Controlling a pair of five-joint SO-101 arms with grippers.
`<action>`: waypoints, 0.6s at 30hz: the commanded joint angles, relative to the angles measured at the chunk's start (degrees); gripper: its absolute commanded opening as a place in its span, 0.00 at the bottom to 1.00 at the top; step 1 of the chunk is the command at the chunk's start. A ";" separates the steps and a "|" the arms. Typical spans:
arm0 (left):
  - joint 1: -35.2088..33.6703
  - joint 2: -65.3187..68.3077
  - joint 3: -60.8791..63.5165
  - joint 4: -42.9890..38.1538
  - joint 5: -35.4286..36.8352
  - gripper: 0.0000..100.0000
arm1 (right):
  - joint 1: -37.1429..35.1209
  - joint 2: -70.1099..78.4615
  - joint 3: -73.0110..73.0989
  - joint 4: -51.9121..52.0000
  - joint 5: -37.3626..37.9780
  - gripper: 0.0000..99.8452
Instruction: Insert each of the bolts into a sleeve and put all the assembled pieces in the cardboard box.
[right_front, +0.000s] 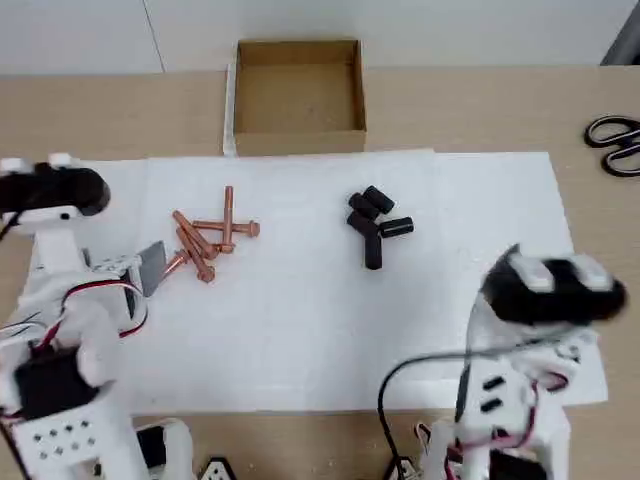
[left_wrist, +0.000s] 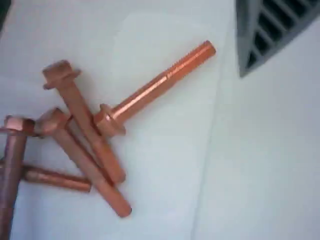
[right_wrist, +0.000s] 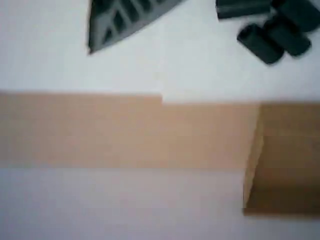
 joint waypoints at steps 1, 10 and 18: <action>0.35 4.22 -8.22 4.04 -0.26 0.30 | 0.57 0.75 -8.00 0.31 -7.56 0.21; 0.35 25.23 -22.99 14.15 -0.26 0.30 | 0.13 28.35 -30.86 7.78 -11.08 0.21; 0.35 31.82 -23.69 14.24 -0.26 0.30 | -13.58 73.98 -64.88 43.65 -10.73 0.21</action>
